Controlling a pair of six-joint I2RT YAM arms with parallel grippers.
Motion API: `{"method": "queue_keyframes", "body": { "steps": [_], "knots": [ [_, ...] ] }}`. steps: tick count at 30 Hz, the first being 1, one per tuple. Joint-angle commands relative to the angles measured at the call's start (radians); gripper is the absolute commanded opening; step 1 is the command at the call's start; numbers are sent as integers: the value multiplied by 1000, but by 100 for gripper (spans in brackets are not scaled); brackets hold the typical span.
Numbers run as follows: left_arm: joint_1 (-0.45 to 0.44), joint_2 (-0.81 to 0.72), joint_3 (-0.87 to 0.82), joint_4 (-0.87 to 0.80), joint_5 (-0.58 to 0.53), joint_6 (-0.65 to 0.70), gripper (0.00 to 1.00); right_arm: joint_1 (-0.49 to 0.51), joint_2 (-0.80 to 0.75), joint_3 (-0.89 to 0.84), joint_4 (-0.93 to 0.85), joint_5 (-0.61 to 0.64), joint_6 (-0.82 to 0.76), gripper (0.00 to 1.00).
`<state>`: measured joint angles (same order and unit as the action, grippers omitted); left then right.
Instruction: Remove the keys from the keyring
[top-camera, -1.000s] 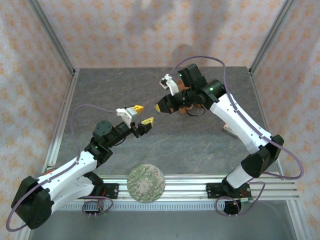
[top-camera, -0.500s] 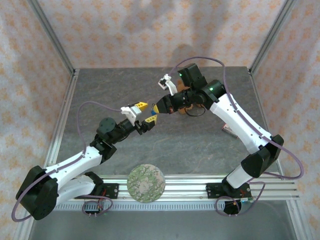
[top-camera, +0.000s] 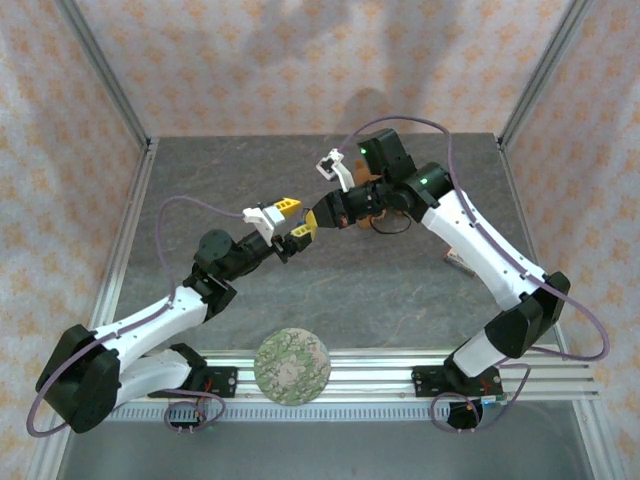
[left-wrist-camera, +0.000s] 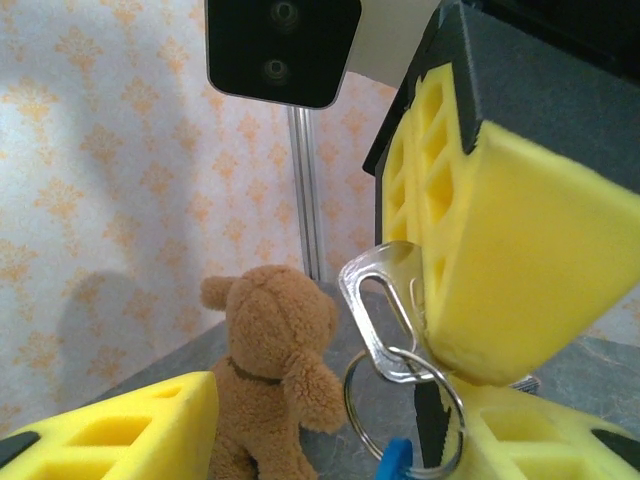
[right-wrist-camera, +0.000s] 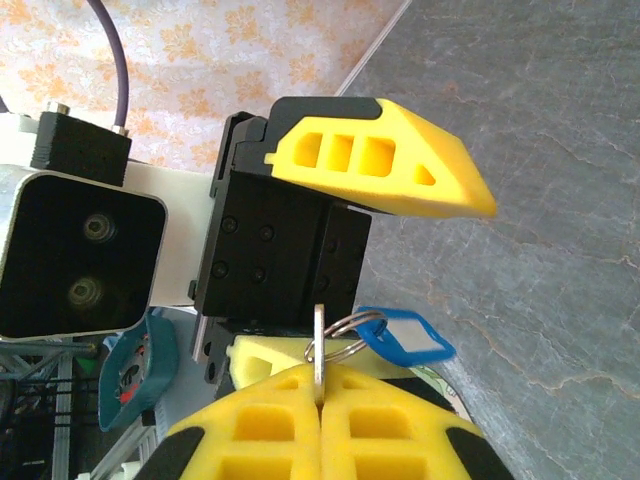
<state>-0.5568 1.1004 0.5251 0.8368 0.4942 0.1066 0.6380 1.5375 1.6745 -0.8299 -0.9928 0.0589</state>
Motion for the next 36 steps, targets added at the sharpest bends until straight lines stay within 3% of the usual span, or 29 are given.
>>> {"method": "queue_keyframes", "body": {
  "steps": [1, 14, 21, 28, 36],
  "knots": [
    [-12, 5, 33, 61, 21, 16, 53, -8, -40, -3, 37, -30, 17, 0],
    [-22, 11, 32, 102, 1, 23, 54, -12, -51, -13, 61, -50, 40, 0],
    [-22, 19, 49, 97, 14, 36, 48, -12, -51, -20, 80, -62, 54, 0],
    [-23, 19, 52, 99, 24, 39, 35, -14, -60, -24, 93, -71, 64, 0],
    [-24, 17, 43, 115, 20, 29, 38, -17, -71, -33, 117, -74, 82, 0]
  ]
}}
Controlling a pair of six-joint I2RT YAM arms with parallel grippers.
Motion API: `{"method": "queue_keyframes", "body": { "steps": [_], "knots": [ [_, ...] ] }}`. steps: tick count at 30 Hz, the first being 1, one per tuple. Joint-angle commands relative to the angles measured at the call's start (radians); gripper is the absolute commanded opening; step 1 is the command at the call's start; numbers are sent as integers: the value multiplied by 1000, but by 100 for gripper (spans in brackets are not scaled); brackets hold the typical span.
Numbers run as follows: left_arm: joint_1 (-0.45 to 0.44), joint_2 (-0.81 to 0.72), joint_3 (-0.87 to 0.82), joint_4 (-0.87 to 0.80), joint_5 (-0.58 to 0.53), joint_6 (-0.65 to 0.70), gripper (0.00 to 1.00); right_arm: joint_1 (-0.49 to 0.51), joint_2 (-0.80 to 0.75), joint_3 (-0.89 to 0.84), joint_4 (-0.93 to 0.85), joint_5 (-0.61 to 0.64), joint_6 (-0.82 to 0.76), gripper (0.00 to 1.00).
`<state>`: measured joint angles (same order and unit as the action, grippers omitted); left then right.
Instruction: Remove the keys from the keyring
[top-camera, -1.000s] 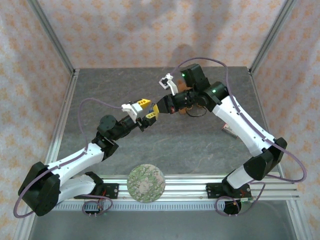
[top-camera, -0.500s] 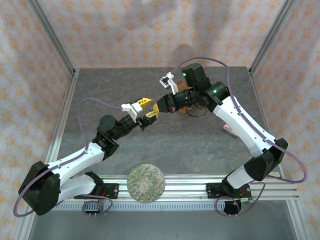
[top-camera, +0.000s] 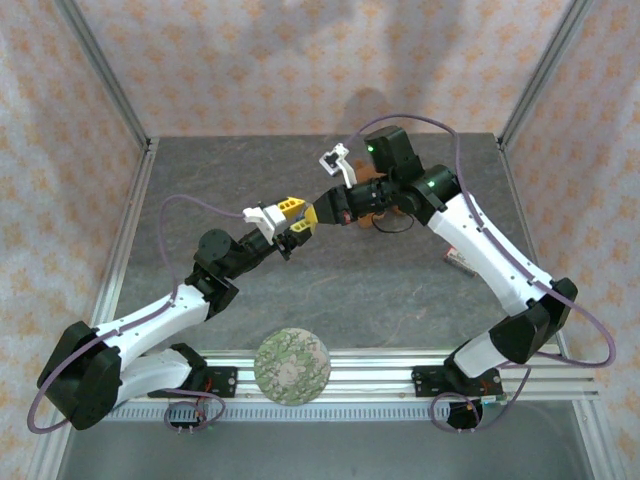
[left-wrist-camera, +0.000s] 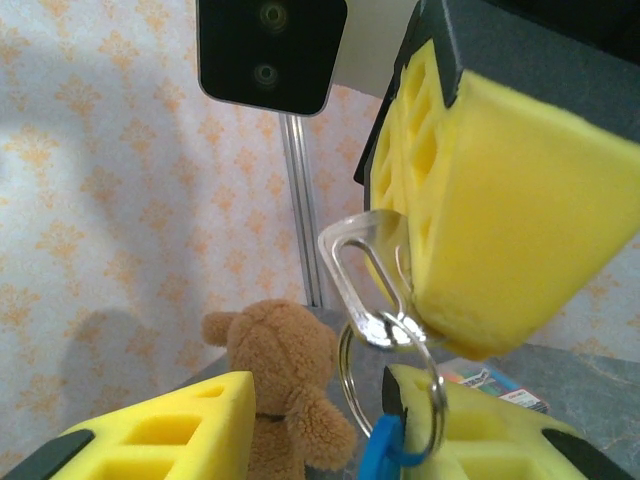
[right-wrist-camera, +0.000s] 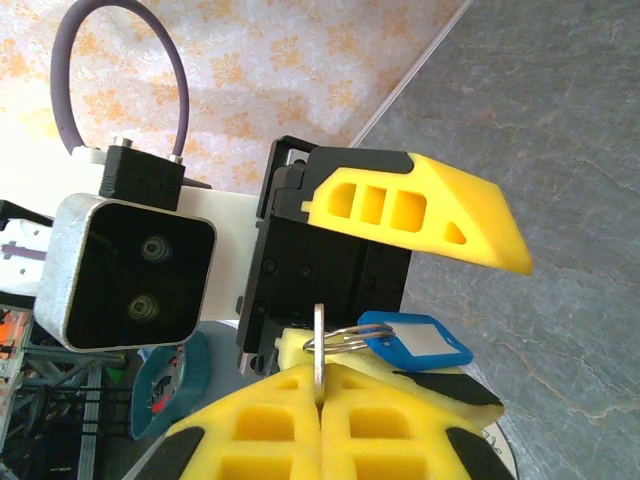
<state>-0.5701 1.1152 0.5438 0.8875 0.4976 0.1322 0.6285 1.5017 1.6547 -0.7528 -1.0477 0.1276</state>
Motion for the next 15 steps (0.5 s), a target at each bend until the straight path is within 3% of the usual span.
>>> {"method": "queue_keyframes", "body": {
  "steps": [1, 15],
  "knots": [
    [-12, 1, 24, 68, 16, 1, 38, -9, -35, -16, 39, -20, 13, 0],
    [-13, -6, 31, 72, 25, 0, 31, -10, -47, -33, 68, -33, 30, 0]
  ]
}}
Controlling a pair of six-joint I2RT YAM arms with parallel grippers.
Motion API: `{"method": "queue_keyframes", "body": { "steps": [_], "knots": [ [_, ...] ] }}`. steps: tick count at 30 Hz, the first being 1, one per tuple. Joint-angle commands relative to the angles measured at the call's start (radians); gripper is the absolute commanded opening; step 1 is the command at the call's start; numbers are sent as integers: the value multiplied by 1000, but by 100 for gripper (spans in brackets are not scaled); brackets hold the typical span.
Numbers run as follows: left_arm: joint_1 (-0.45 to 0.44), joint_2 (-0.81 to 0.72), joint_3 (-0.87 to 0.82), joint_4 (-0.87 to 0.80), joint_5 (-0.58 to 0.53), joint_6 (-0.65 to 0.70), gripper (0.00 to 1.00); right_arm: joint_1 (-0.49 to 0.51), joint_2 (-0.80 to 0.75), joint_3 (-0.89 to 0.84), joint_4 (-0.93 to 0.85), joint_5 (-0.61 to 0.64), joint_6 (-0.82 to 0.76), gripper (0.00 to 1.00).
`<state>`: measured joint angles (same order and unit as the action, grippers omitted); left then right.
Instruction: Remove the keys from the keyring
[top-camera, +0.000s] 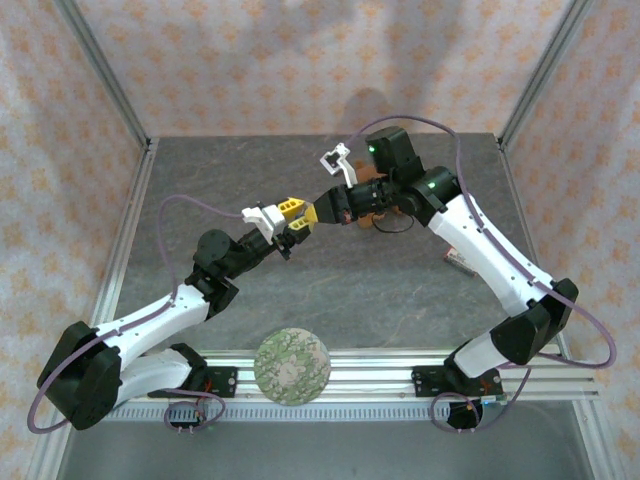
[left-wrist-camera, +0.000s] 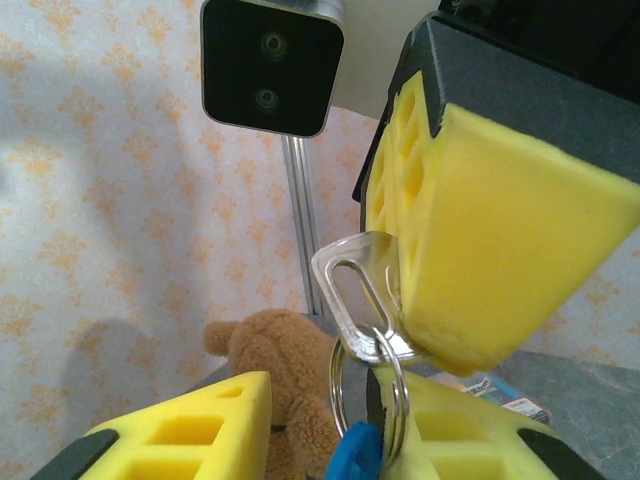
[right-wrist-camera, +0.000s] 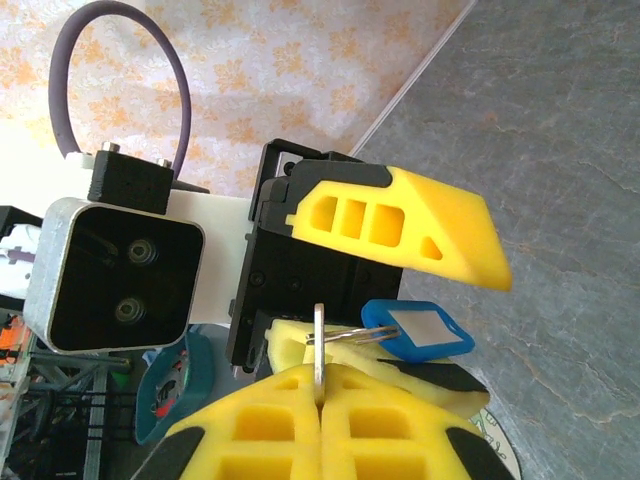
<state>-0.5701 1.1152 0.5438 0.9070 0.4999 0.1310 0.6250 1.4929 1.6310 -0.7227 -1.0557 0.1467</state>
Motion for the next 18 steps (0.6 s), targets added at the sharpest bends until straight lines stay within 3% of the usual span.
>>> {"method": "queue_keyframes", "body": {
  "steps": [1, 11, 18],
  "knots": [
    [-13, -5, 31, 53, 23, 1, 30, -7, -40, -11, 41, -26, 14, 0],
    [-13, -8, 36, 57, 34, -4, 16, -16, -52, -27, 57, -24, 23, 0],
    [-13, -29, 30, 43, 37, -10, 18, -22, -54, -35, 83, -34, 36, 0]
  ]
}}
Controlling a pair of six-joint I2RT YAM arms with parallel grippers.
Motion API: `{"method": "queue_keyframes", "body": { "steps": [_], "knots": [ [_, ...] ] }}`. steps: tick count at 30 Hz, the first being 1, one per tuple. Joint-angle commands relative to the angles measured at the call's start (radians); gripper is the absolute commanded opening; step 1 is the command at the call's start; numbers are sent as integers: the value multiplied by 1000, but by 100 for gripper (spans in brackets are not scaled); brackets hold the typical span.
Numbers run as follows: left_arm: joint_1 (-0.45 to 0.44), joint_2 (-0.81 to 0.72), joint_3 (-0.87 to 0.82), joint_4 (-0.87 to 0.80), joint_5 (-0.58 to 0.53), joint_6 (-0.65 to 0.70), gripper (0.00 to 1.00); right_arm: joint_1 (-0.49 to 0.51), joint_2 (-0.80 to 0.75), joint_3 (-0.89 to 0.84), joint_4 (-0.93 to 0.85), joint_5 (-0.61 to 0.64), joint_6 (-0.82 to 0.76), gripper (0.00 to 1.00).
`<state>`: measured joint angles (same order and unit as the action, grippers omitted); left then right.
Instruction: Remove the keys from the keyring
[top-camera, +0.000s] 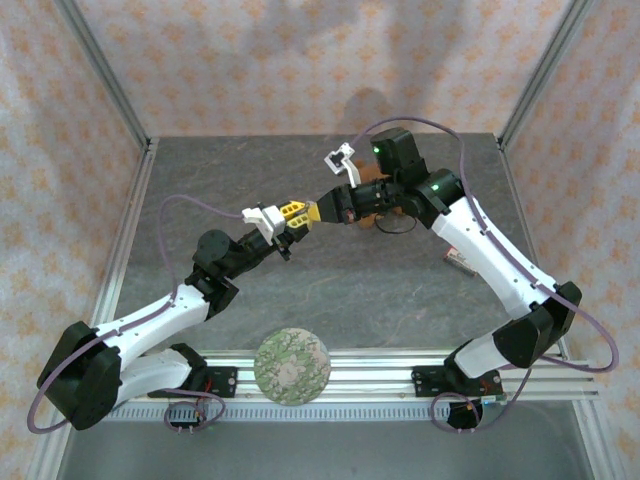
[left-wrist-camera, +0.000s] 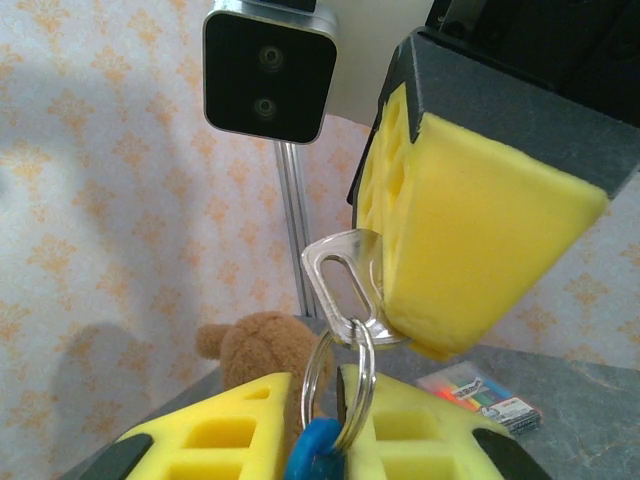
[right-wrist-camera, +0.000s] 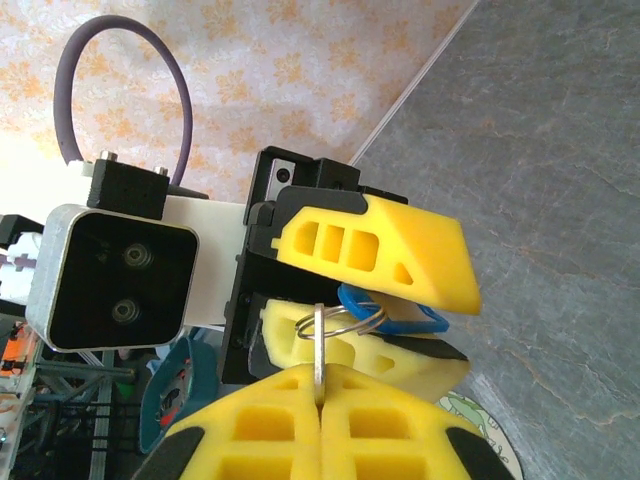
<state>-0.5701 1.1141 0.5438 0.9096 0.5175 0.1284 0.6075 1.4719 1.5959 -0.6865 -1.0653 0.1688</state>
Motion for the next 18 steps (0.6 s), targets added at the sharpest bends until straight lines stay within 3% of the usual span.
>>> {"method": "queue_keyframes", "body": {
  "steps": [1, 7, 18],
  "knots": [
    [-13, -31, 31, 37, 19, -7, 17, -4, -33, 0, 47, -27, 14, 0],
    [-13, -40, 33, 34, 26, -6, 16, -6, -31, -4, 52, -29, 17, 0],
    [-11, -74, 46, -35, 37, -19, 0, -25, -59, -27, 85, 1, 22, 0]
  ]
}}
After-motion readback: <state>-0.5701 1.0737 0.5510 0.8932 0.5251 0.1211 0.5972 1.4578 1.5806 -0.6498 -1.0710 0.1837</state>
